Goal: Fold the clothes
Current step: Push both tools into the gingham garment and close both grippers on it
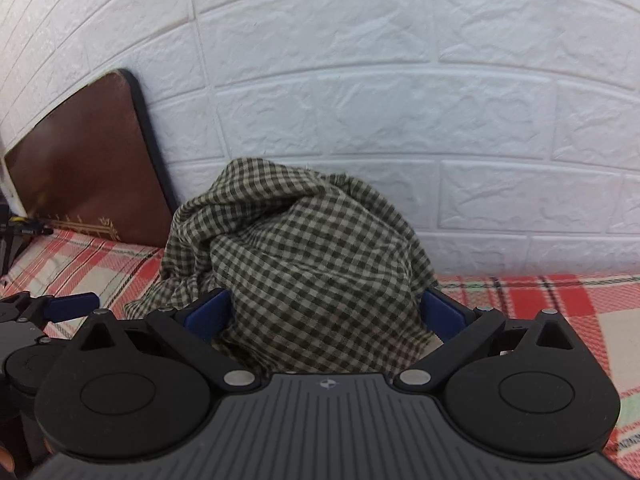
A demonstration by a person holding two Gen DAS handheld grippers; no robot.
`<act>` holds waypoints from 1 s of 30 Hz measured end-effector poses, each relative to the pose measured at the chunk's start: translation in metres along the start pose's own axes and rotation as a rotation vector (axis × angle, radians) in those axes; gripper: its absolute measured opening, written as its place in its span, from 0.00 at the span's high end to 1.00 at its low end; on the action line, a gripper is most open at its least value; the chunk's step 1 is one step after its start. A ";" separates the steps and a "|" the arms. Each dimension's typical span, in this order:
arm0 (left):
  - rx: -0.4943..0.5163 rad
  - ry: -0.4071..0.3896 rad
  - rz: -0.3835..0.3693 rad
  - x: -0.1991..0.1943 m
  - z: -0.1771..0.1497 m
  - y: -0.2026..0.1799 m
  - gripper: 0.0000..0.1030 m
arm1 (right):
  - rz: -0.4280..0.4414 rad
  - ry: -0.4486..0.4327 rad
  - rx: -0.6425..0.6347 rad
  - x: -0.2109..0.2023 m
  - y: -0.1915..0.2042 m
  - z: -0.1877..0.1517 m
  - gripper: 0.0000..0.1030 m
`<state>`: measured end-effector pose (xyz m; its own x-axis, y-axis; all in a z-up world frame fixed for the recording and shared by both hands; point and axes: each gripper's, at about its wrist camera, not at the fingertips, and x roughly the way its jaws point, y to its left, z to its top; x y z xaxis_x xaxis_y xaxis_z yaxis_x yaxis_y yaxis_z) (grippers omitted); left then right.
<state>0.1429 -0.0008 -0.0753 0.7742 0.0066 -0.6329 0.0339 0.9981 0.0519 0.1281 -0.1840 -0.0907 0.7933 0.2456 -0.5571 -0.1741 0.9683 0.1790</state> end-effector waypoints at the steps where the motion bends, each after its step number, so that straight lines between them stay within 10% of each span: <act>1: -0.027 0.025 -0.020 0.006 -0.003 0.004 0.00 | 0.014 0.012 0.000 0.004 -0.001 -0.002 0.02; 12: -0.063 0.017 -0.079 0.018 -0.022 0.012 0.02 | 0.098 0.002 0.009 0.019 -0.005 -0.020 0.01; 14: -0.069 0.027 -0.119 0.015 -0.021 0.012 0.19 | 0.087 0.005 0.006 0.018 -0.003 -0.019 0.04; 16: -0.060 0.040 -0.183 0.007 -0.015 0.010 0.59 | 0.085 0.008 0.003 0.011 0.001 -0.017 0.16; 22: 0.004 0.017 -0.165 -0.031 -0.010 -0.003 0.74 | 0.060 -0.003 -0.067 -0.026 0.019 -0.009 0.52; 30: 0.011 -0.070 -0.225 -0.122 -0.025 0.006 0.75 | 0.080 -0.076 -0.046 -0.110 0.024 -0.015 0.57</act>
<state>0.0333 0.0055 -0.0169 0.7884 -0.2209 -0.5741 0.2171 0.9732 -0.0763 0.0281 -0.1867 -0.0368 0.8176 0.3199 -0.4788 -0.2642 0.9472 0.1817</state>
